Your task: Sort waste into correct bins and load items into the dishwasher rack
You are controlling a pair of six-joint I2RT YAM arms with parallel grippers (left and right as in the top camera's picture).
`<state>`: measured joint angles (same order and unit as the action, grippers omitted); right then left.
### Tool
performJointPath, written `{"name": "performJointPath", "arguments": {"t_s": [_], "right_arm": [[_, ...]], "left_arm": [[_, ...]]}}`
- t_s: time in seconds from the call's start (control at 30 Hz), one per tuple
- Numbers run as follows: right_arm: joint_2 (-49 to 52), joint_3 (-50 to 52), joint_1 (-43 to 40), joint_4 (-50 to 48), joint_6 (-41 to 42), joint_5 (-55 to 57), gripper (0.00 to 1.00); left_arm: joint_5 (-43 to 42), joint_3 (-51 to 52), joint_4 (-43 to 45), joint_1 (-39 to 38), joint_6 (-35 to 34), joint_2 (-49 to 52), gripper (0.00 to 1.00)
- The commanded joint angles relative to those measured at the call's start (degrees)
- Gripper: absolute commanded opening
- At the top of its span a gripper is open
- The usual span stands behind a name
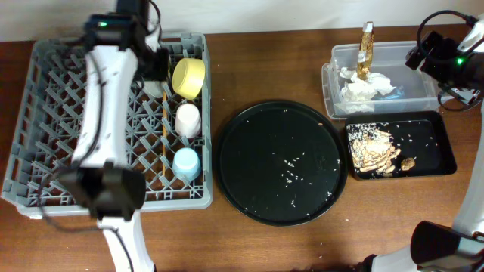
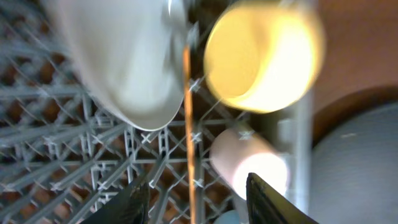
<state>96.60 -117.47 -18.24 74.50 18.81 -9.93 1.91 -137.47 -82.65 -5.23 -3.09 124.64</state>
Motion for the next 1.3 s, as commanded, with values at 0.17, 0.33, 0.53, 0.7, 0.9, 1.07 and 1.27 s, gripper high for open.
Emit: {"name": "performJointPath", "arguments": {"t_s": [0.17,0.33,0.53,0.7,0.9,1.07,1.27], "right_arm": [[-0.04,-0.39,-0.15,-0.13,-0.59,0.74,0.98],[-0.48,-0.39,1.05,-0.13,-0.59,0.79,0.99],[-9.05,0.09,17.86,-0.85,-6.40,12.98,0.98],[-22.84,19.54,19.30,-23.65,-14.45,8.50,0.99],[-45.40,53.75,16.61,-47.60,-14.53,4.48,0.98],[-64.02,82.42,16.61,-69.00,-13.90,2.73,0.98],[-80.63,108.10,16.72,-86.97,-10.84,1.53,0.98]], "left_arm": [[-5.60,-2.21,1.84,0.00,-0.33,-20.57,0.99],[-5.60,-2.19,1.84,0.00,-0.33,-20.52,0.99],[-5.60,-2.19,1.84,0.00,-0.33,-20.52,0.99],[-5.60,-2.19,1.84,0.02,-0.33,-20.52,0.99],[-5.62,-2.19,1.84,0.04,-0.33,-20.52,0.99],[-5.60,-2.19,1.81,0.04,-0.33,-20.52,0.99],[-5.62,-2.19,1.81,0.04,-0.33,-20.52,0.99]]}}
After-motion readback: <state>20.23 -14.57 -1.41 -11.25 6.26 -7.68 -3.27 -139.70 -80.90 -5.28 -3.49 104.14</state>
